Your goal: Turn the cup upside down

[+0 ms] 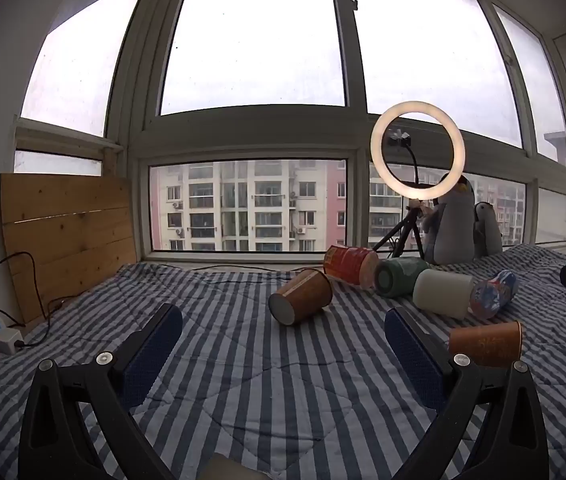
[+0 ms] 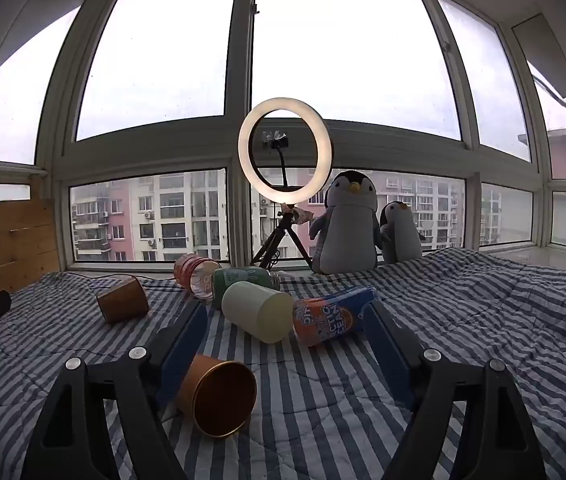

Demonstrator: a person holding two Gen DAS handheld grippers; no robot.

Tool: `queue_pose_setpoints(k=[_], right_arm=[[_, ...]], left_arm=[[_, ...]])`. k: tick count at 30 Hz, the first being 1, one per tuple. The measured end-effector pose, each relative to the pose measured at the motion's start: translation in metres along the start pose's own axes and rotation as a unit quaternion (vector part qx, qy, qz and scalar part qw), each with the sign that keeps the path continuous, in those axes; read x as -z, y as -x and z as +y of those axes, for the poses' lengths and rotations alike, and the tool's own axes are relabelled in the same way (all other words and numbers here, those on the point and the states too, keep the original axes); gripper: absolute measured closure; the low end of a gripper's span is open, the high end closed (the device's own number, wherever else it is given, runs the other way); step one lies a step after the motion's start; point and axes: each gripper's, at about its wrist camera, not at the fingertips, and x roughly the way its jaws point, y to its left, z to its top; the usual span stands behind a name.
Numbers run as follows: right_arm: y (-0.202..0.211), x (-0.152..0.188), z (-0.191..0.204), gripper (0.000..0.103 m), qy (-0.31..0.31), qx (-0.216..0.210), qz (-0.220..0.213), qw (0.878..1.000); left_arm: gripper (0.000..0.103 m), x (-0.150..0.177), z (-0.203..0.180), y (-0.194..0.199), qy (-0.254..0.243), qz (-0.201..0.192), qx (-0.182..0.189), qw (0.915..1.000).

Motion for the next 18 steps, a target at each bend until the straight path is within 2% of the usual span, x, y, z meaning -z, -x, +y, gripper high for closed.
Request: queue_pose_setpoints(k=[18], right_arm=[[0.0035, -0.0032, -0.0006, 0.017, -0.002, -0.003, -0.009, 1.0]], left_arm=[[0.0, -0.0013, 0.0016, 0.0024, -0.002, -0.005, 0.0, 1.0]])
